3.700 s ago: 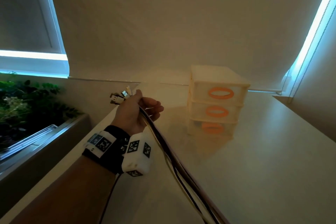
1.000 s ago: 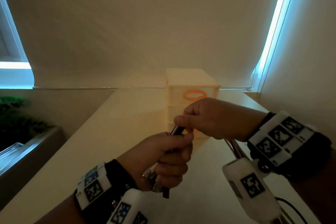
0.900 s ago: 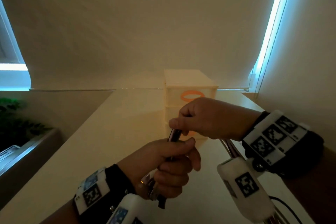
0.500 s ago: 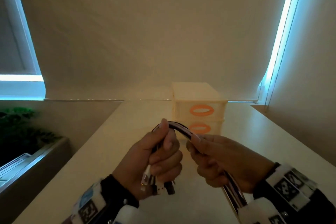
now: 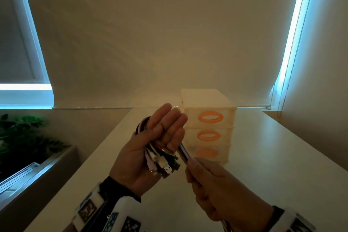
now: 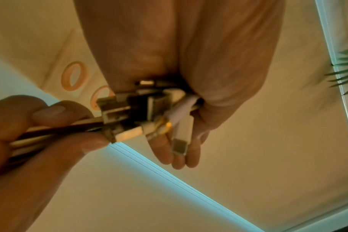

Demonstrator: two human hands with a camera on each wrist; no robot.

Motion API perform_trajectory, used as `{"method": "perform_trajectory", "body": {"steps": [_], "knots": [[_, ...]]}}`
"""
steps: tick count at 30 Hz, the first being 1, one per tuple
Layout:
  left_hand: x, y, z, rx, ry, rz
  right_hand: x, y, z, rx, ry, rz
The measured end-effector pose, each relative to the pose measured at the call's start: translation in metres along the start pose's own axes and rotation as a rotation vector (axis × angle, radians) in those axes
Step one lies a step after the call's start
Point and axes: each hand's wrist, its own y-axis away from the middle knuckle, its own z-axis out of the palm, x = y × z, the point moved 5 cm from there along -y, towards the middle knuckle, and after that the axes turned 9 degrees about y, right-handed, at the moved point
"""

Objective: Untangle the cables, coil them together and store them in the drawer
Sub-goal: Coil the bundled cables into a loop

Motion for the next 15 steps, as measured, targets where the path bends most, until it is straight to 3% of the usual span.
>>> {"method": "perform_trajectory", "body": {"steps": [5,9,12,15], "knots": [[0.001,0.0,-0.002,-0.067,0.009,-0.071,0.004,-0.001,0.009,0.097,0.115,-0.077],[0.002,-0.002,-0.004,-0.094,-0.006,-0.026,0.006,-0.002,0.014,0.162,0.221,-0.184],[-0.002,-0.003,-0.003,-0.115,0.022,0.007,0.014,-0.006,0.015,0.165,0.233,-0.162],[-0.004,-0.005,-0.006,-0.015,-0.034,0.051,0.023,-0.007,0.018,0.129,0.227,-0.119]]}}
